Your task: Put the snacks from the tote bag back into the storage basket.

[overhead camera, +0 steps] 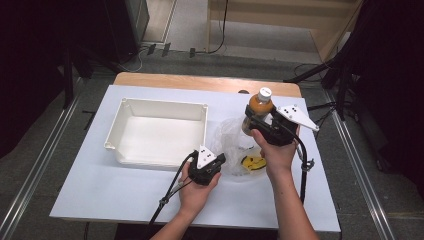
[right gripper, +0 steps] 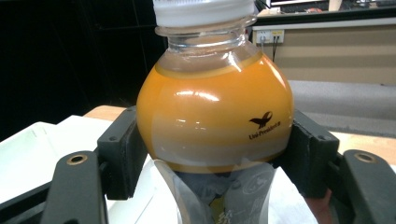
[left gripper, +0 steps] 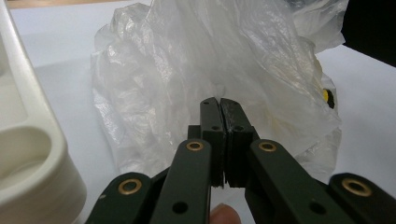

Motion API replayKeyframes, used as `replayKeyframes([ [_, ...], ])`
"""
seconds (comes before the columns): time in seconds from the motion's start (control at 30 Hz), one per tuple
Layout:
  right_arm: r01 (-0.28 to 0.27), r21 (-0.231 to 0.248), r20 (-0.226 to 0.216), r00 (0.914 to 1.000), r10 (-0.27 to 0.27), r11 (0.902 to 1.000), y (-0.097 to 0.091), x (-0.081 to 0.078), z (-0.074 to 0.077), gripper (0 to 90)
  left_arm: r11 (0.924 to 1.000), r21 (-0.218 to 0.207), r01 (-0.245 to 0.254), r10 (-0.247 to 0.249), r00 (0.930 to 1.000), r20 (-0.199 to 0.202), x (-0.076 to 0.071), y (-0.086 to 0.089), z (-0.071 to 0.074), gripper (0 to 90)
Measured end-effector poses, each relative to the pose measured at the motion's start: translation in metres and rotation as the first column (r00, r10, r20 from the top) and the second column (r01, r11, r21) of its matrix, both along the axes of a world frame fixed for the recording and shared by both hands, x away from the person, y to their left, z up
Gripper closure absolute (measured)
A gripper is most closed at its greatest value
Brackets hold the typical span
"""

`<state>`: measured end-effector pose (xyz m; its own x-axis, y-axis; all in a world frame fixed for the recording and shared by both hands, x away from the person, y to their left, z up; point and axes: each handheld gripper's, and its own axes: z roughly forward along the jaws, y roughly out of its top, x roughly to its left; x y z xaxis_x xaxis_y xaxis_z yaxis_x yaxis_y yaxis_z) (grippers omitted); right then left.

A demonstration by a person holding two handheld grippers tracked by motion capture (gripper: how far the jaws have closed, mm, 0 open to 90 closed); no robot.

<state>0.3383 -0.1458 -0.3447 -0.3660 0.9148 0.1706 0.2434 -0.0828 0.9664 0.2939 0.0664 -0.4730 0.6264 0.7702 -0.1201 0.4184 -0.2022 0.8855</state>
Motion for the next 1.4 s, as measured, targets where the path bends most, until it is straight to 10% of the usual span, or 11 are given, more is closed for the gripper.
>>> replayKeyframes([
  [0.63, -0.006, -0.013, 0.003, 1.0, 0.006, 0.9999, 0.014, 0.01, 0.005, 32.0, 0.9993, -0.037, -0.005, 0.006, 0.9996, 0.027, -0.007, 0.01, 0.005, 81.5],
  [1.4, -0.031, -0.009, -0.009, 0.9995, 0.031, 0.9995, 0.027, 0.015, 0.0, 32.0, 0.9786, -0.118, 0.168, -0.162, 0.985, 0.059, -0.029, 0.072, 0.024, 14.5],
])
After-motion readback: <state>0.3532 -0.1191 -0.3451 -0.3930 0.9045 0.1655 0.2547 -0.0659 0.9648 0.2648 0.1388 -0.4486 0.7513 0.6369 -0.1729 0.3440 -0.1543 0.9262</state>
